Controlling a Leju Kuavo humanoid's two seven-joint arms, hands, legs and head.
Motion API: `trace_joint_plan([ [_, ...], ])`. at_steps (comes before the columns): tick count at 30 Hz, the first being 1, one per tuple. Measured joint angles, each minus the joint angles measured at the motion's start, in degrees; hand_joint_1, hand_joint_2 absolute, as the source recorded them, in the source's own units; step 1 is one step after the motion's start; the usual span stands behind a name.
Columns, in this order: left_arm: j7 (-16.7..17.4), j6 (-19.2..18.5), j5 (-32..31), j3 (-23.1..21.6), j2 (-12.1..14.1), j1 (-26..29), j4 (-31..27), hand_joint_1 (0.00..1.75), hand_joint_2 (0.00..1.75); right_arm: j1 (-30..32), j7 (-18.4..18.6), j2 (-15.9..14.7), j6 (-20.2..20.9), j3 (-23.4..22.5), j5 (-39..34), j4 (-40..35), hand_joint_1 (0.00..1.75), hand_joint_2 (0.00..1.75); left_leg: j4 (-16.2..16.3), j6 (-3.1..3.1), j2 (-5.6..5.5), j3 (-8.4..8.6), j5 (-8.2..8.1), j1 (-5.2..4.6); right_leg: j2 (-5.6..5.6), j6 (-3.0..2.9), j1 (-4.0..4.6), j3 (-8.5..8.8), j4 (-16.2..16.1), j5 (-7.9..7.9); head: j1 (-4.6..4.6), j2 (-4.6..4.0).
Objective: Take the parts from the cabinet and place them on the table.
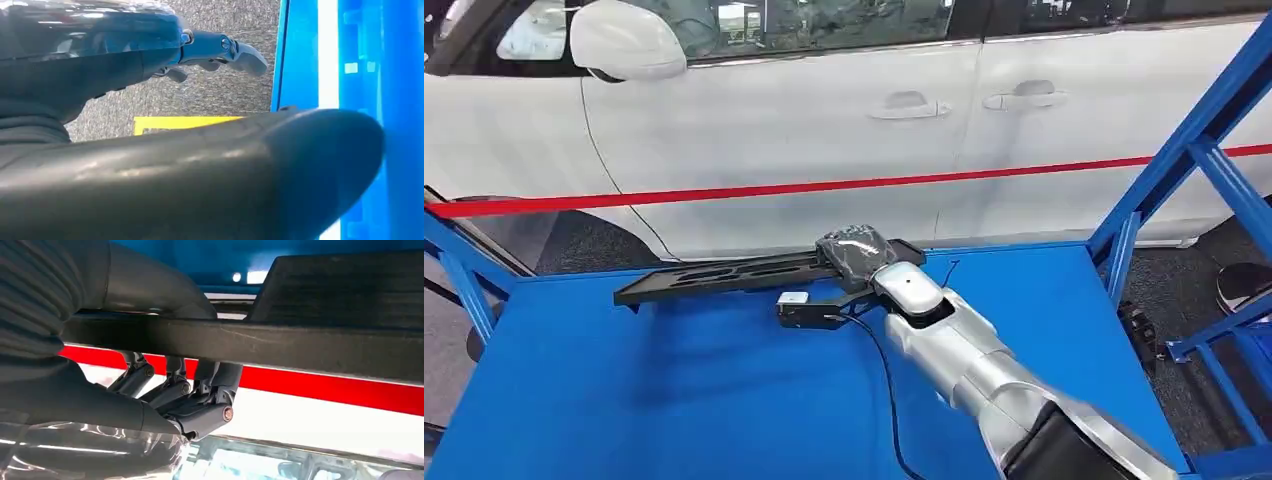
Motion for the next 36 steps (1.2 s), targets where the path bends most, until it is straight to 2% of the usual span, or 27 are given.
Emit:
trace_joint_plan([
  [6, -0.2, 0.0, 0.0, 0.0, 0.0, 0.0, 0.0, 0.0, 0.0, -0.1, 0.1, 0.0, -0.1, 0.1, 0.0, 0.0, 1.75, 1.75, 0.0, 0.0, 0.0, -0.01, 0.0, 0.0, -0.01, 0.0, 0.0, 0.0, 0.0, 0.0, 0.0, 0.0],
  [14, -1.4, -0.1, 0.1, 0.0, 0.0, -0.2, 0.0, 0.0, 0.0, -1.7, 0.2, 0.0, -2.2, 0.1, 0.0, 0.0, 1.75, 1.75, 0.0, 0.0, 0.0, -0.02, 0.01, 0.0, -0.01, 0.01, 0.0, -0.02, 0.0, 0.01, 0.0, 0.0],
  [19, -1.9, -0.7, -0.1, 0.0, 0.3, -0.2, 0.0, 0.0, 0.0, -7.7, 0.9, -0.6, -3.1, -1.4, -0.7, 0.0, 1.75, 1.75, 0.0, 0.03, 0.0, -0.11, 0.08, 0.0, 0.02, 0.07, -0.01, -0.15, 0.0, 0.06, 0.0, 0.0],
  [27, -2.2, -0.3, 0.9, 0.2, 1.1, -0.1, 0.0, 0.0, 0.0, -20.7, 1.0, -4.2, -3.6, -7.0, -2.5, 0.1, 1.75, 1.75, 0.1, 0.09, -0.03, -0.26, 0.11, 0.0, 0.03, 0.13, -0.01, -0.21, 0.0, 0.11, 0.02, 0.0],
  [36, -2.4, -0.3, 0.9, 1.0, 1.4, -0.1, 0.0, 0.0, 0.0, -25.3, 1.5, -6.1, -4.0, -10.4, -3.0, 0.1, 1.75, 1.75, 0.1, 0.09, -0.02, -0.33, 0.12, 0.0, 0.02, 0.13, 0.0, -0.3, 0.0, 0.1, 0.0, 0.0],
])
